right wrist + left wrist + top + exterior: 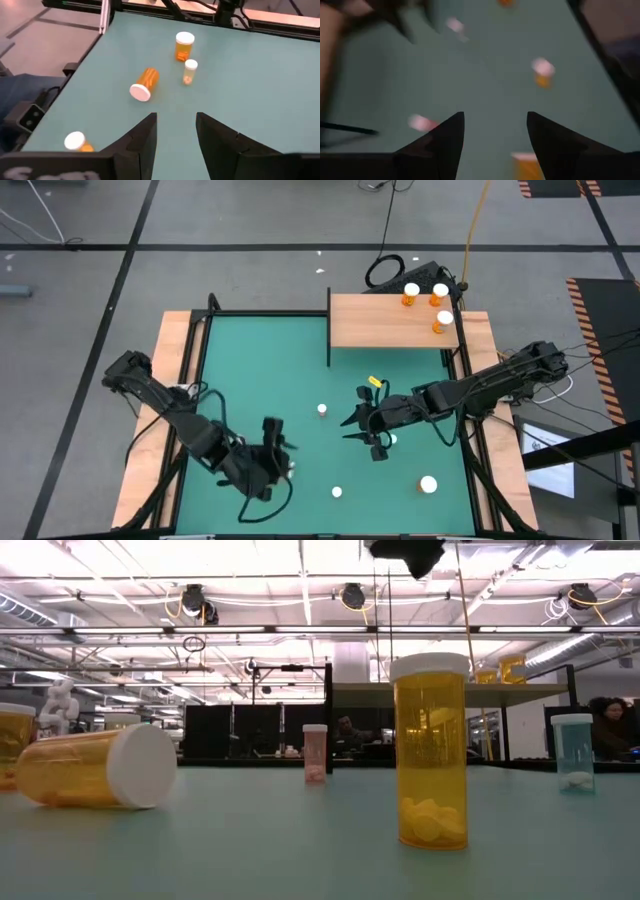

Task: Pick and place medicine bottles onto shelf by color
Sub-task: Put the orange pill bottle on the shelf

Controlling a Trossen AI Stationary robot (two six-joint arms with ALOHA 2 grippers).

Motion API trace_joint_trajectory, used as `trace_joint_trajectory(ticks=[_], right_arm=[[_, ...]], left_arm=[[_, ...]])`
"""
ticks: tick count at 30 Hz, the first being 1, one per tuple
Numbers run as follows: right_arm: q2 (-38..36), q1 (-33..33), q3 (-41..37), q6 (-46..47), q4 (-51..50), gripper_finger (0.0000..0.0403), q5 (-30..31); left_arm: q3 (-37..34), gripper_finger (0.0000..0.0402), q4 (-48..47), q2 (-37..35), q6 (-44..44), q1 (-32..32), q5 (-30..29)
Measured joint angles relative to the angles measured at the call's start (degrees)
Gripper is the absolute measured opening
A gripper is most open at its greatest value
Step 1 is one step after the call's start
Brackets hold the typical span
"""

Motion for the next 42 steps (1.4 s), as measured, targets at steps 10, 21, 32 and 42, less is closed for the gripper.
trace_joint_trajectory(ticks=[10, 21, 32, 42], right_arm=[[-1.05, 0.65, 0.00, 0.72, -0.62, 0.0130, -0.12], [-1.05, 0.66, 0.00, -0.16, -0.61, 0.0130, -0.19], [-1.05, 0.66, 0.00, -0.31, -0.61, 0.0130, -0.21], [-1.04, 0.66, 0.00, -0.31, -0.60, 0.0130, -0.21]], left_arm=[[-12.95, 0.0300, 0.23, 0.85, -15.13, -1.66, 4.57], [-22.68, 0.0337, 12.18, 0.80, -16.60, 0.80, 14.35], [-25.42, 0.0283, 15.21, 0.78, -16.85, -0.49, 11.96], [-28.96, 0.0298, 19.36, 0.78, -16.83, 0.12, 10.50]])
